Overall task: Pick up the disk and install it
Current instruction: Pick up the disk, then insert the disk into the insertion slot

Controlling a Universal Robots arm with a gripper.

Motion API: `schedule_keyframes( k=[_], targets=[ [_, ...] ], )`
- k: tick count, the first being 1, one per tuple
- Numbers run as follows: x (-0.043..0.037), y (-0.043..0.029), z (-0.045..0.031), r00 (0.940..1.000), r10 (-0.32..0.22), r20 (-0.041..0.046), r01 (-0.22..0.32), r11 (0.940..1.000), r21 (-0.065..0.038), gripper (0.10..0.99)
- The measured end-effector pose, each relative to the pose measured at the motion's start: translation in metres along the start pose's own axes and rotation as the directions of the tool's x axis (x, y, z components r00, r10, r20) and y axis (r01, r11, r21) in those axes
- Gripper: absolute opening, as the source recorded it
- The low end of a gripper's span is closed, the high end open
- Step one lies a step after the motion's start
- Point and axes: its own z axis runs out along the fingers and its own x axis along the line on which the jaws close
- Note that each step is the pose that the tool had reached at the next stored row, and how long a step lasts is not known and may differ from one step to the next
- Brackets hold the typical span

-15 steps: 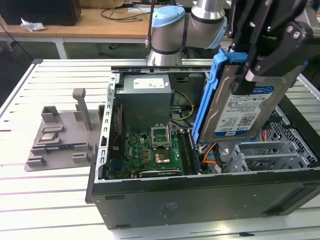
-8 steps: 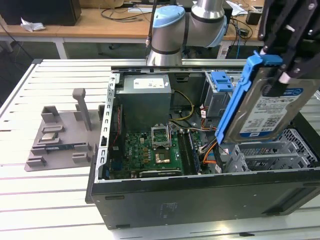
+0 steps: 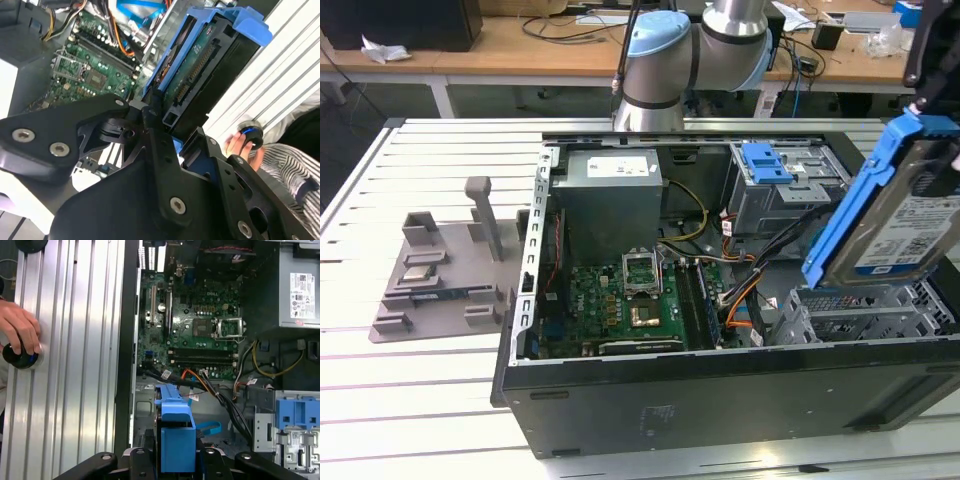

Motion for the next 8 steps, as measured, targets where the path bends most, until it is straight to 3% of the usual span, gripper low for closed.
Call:
schedule_keyframes(
  k=[1, 8],
  targets=[
    [0.0001, -0.0033, 0.0001, 1.0, 0.0, 0.0001, 0.0, 1.0, 0.0, 0.369],
    [0.0002, -0.0039, 0.0, 1.0, 0.0, 0.0, 0.0, 1.0, 0.0, 0.369]
  ],
)
